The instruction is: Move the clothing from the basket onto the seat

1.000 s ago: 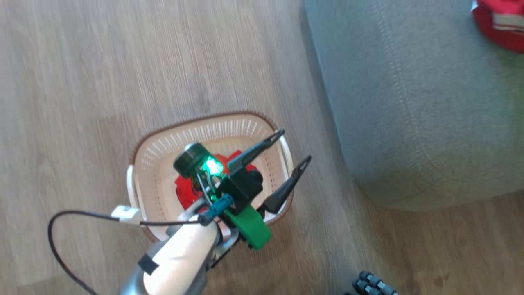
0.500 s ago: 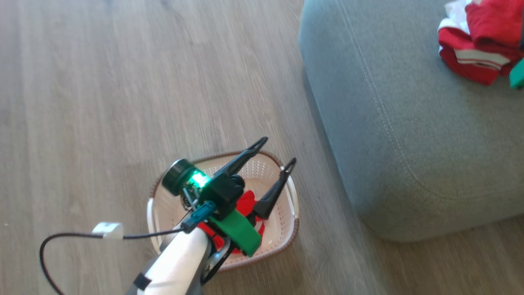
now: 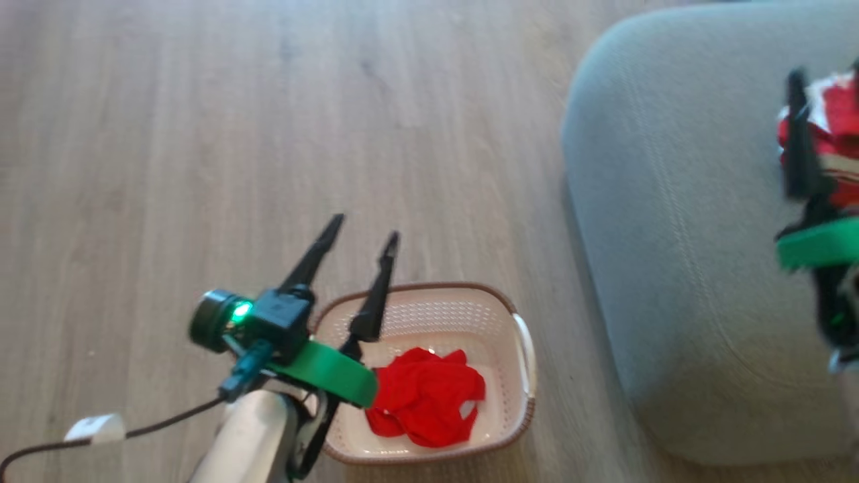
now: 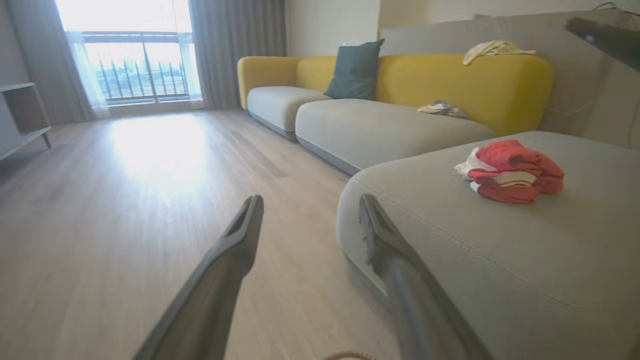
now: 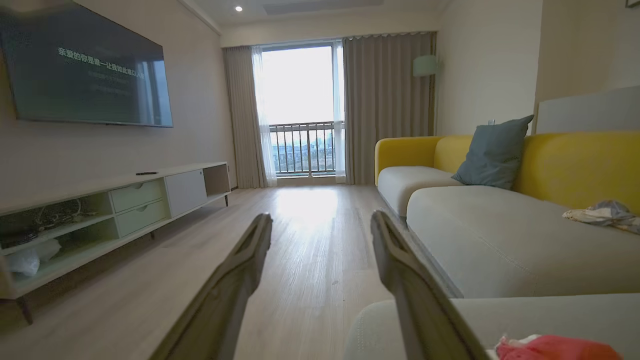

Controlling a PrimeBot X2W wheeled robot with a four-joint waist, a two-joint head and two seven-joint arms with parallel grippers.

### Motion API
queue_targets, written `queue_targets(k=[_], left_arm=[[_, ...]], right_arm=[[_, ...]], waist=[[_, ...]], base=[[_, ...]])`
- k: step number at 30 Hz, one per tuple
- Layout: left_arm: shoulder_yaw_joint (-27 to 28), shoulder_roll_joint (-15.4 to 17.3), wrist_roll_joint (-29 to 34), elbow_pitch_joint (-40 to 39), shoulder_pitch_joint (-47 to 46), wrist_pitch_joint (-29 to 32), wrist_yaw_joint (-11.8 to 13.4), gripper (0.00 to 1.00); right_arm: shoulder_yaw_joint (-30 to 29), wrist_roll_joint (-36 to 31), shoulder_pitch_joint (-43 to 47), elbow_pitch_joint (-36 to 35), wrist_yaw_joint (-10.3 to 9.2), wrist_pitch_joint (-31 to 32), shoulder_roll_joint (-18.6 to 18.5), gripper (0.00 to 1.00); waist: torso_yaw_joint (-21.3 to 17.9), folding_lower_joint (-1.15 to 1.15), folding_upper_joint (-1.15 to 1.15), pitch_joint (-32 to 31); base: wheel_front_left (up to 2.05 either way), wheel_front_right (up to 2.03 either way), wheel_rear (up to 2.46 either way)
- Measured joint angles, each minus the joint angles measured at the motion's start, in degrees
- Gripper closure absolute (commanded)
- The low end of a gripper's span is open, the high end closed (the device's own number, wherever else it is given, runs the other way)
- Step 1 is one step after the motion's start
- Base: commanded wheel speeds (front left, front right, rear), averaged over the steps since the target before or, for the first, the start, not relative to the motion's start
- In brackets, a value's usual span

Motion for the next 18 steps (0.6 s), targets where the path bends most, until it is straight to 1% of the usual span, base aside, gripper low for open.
queue_targets(k=[4,6,8,13,18], left_arm=[[3.26,-0.11,-0.70,-1.30,1.52,0.00,4.10,0.00],[4.77,-0.11,-0.92,-2.16,2.10,0.00,5.82,0.00],[5.46,-0.12,-0.93,-2.64,2.85,0.00,7.67,0.00],[6.39,-0.13,-0.75,-1.94,5.53,0.00,9.56,0.00],[6.43,-0.13,-1.19,0.10,6.77,0.00,10.28,0.00]], right_arm=[[0.18,0.09,5.89,-2.69,0.00,0.00,3.27,0.00],[0.25,1.80,8.09,-3.34,0.00,0.00,5.37,0.00],[0.98,2.36,10.05,-3.31,0.00,0.00,6.48,0.00],[0.78,0.40,14.45,-1.82,0.00,0.00,9.33,0.00],[-1.14,-2.74,17.68,0.45,0.00,0.00,12.79,0.00]], waist=[[2.93,0.00,0.00,-1.27],[4.28,0.00,0.00,-1.79],[5.48,0.00,0.00,-2.22],[7.91,0.00,0.00,-2.85],[9.45,0.00,0.00,-3.13]], base=[[0.00,0.00,0.00],[0.00,0.00,0.00],[0.00,0.00,0.00],[0.00,0.00,0.00],[0.00,0.00,0.00]])
